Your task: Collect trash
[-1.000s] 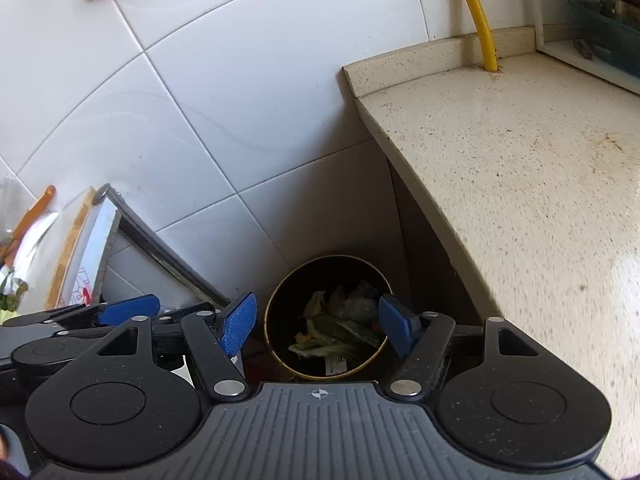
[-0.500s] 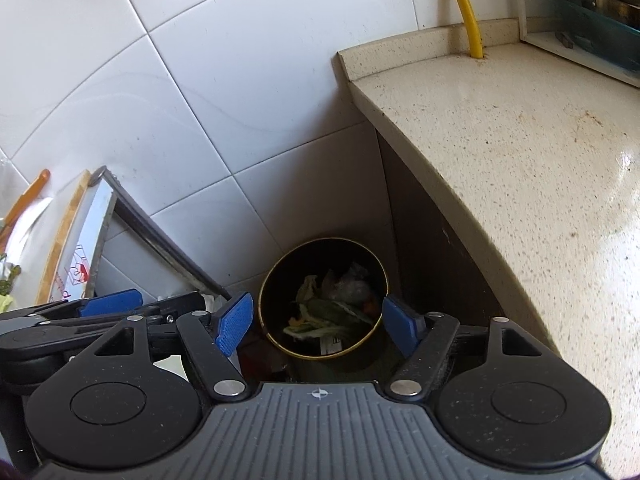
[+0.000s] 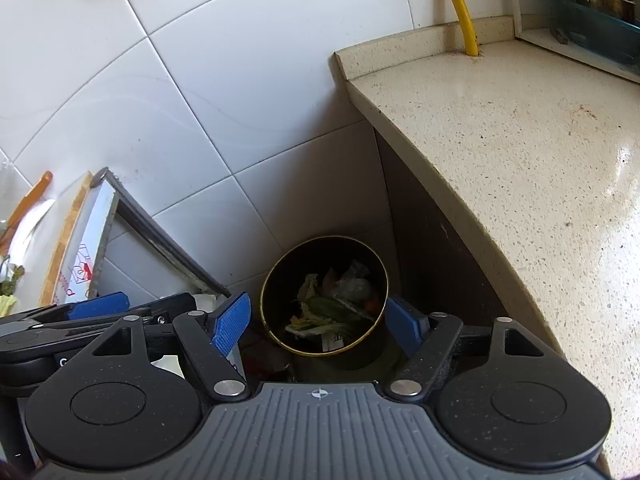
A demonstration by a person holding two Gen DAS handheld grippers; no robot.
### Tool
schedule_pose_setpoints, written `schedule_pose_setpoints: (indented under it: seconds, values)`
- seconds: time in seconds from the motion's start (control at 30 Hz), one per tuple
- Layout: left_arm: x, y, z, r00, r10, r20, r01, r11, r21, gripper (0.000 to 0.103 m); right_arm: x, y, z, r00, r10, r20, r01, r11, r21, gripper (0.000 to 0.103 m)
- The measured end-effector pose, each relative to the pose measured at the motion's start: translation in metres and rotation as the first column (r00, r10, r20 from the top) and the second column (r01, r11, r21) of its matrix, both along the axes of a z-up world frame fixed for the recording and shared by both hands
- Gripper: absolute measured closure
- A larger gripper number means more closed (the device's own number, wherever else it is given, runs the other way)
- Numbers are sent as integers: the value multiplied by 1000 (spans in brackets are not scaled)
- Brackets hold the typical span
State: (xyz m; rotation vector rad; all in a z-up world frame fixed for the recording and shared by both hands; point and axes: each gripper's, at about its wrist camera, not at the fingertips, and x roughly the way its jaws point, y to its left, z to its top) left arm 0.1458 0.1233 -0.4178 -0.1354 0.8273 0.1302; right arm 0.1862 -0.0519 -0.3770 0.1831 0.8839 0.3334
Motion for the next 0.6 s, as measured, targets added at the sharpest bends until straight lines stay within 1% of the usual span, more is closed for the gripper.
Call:
schedule_pose_setpoints:
  seconds: [0.3,0.6]
  values:
    - [-8,1,-1,1000,14,1,-14,1000,6,27,-2,0,0,1000,1,-3,-1,1000,3,23]
    - [-10,0,-3,1000,14,-24,-14,1000,2,27,-8,0,-3,1000,11,-13,-11,1000,0,23]
